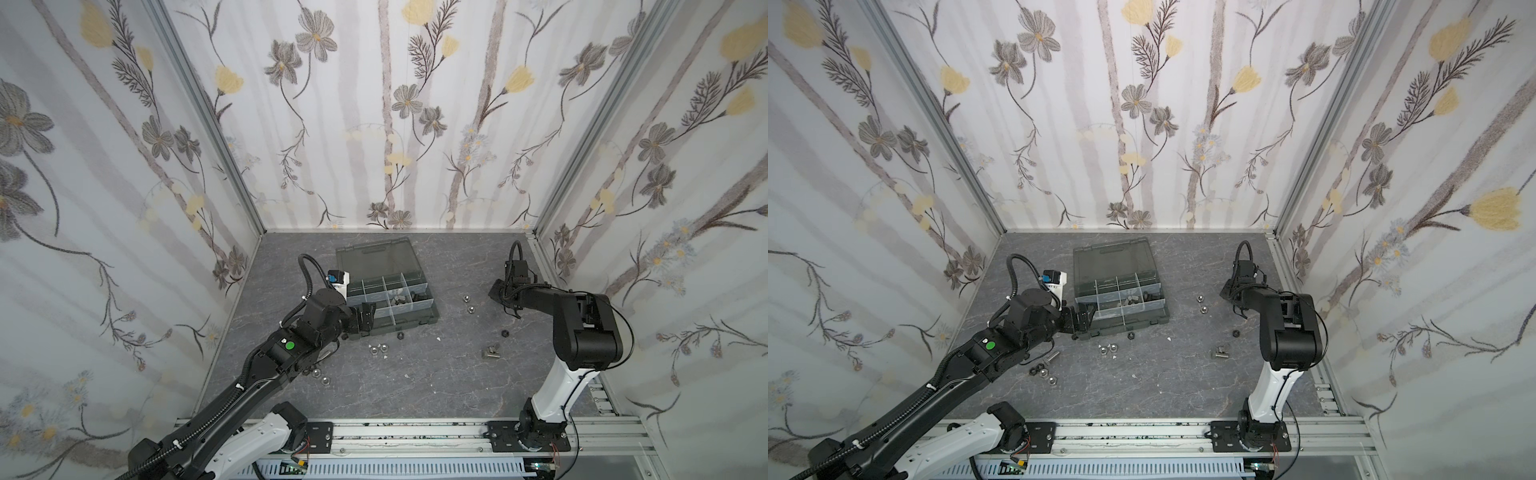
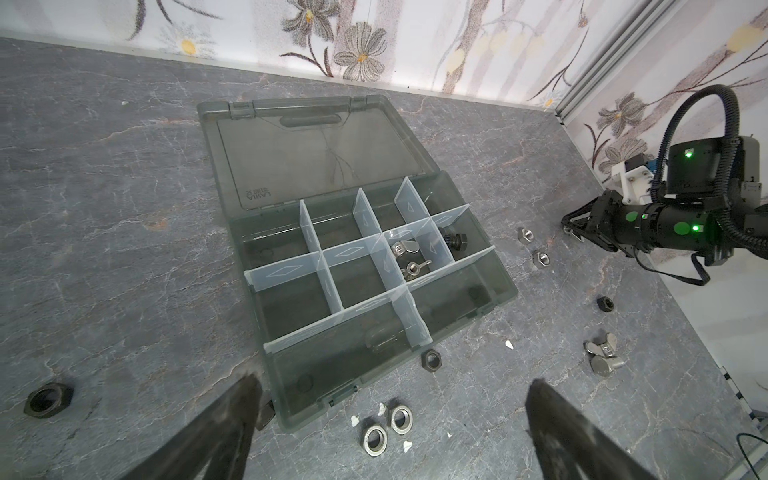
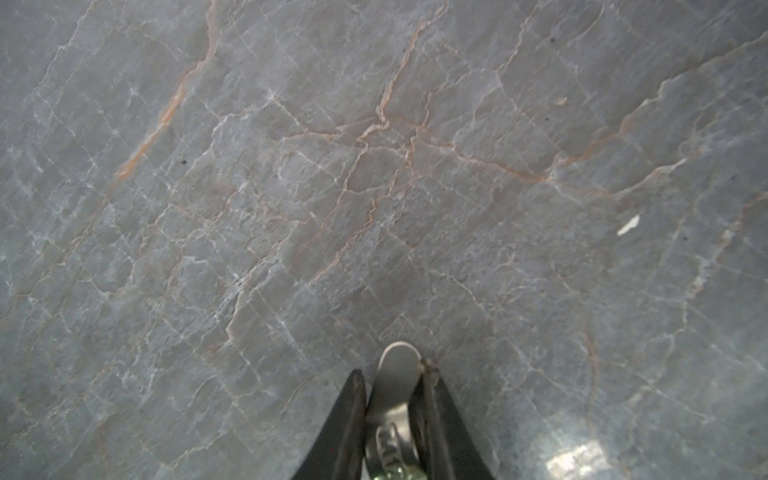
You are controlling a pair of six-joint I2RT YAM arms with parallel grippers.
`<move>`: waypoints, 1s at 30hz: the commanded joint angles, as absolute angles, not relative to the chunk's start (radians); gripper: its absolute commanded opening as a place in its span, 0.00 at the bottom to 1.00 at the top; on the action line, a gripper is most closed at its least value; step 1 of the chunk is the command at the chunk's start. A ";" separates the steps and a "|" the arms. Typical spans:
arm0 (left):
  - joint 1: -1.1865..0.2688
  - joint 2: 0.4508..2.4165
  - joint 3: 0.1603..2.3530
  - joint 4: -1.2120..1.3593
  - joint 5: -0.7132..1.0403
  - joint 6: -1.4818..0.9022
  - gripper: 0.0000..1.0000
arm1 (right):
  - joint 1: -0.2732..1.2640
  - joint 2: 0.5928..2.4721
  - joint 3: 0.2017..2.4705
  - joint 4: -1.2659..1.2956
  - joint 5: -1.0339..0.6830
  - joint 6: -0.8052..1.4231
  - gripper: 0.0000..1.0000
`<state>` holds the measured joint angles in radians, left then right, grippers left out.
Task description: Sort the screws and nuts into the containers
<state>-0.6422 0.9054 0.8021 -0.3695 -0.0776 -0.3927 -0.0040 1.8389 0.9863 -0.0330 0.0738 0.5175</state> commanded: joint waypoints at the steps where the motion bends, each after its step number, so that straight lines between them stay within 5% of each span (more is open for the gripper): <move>1: -0.638 0.898 0.793 -0.339 -0.071 -0.395 1.00 | -0.003 1.831 0.975 -0.095 0.040 0.505 0.18; 7: -0.637 0.898 0.789 -0.341 -0.080 -0.395 1.00 | -0.002 1.808 0.959 -0.089 0.022 0.502 0.08; 30: -0.595 0.937 0.778 -0.337 -0.058 -0.399 1.00 | 0.183 1.711 0.982 -0.079 -0.039 0.506 0.06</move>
